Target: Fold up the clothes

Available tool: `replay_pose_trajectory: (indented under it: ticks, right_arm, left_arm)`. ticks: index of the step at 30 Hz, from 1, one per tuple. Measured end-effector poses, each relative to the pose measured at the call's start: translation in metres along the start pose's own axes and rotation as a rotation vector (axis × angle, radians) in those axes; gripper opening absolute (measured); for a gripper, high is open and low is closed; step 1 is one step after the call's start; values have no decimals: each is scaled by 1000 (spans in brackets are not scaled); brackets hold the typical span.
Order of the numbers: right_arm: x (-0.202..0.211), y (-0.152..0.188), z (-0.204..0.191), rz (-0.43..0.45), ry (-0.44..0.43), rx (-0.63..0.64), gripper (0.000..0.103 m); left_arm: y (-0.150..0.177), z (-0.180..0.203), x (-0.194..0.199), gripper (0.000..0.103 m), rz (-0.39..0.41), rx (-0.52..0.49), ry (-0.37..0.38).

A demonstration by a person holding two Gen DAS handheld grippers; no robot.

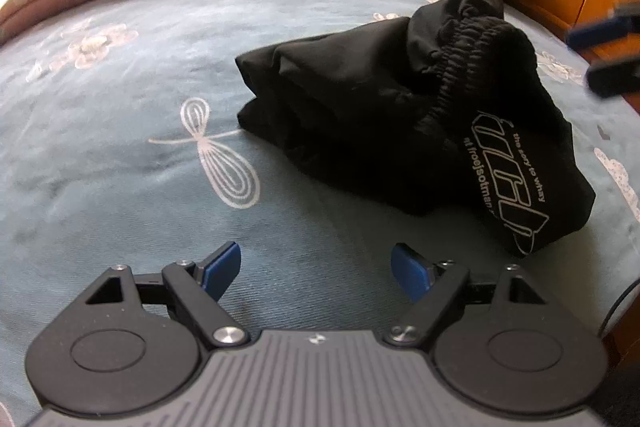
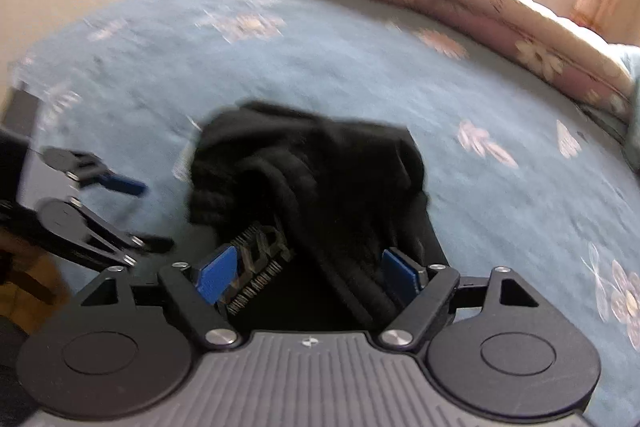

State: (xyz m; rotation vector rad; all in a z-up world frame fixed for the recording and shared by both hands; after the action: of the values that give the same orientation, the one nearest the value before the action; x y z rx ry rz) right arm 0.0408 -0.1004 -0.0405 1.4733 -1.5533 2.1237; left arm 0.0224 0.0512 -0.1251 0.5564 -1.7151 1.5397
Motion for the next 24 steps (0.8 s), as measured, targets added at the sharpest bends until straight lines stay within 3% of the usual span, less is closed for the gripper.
replay_pose_trajectory:
  ticks: [3, 5, 8, 13, 17, 19, 21, 24]
  right_arm:
    - [10, -15, -15, 65, -86, 85, 79]
    - [6, -22, -28, 79, -112, 181, 70]
    - [-19, -26, -52, 47, -141, 337, 57]
    - [-69, -19, -87, -41, -171, 538, 57]
    - [-104, -2, -99, -114, -81, 662, 57]
    - [-112, 6, -102, -111, 3, 748, 55]
    - [-118, 14, -106, -102, 90, 842, 46]
    - [-123, 21, -109, -92, 157, 933, 43]
  left_arm:
    - [4, -5, 5, 81, 6, 4, -32]
    - [9, -9, 8, 81, 3, 14, -44]
    - [17, -17, 12, 81, 0, 32, -64]
    - [33, -30, 21, 81, -1, 75, -93]
    - [44, -41, 27, 82, 3, 113, -111]
    - [45, -43, 30, 82, 12, 119, -111]
    - [42, -45, 30, 82, 25, 118, -108]
    - [34, -45, 29, 82, 53, 90, -91]
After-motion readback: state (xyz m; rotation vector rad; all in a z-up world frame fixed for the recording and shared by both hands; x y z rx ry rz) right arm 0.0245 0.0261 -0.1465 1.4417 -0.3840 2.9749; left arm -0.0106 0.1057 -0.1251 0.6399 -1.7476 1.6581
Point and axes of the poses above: each gripper's, at about its wrist camera, not at the fingertips, and x roughly against the way its jaws point, z to its right, y to its underside, the point moved 6 cm from there along -x, roughly the way its jaws point, and after that the axes turned 3 degrees about -y, right-handed, at the moved point
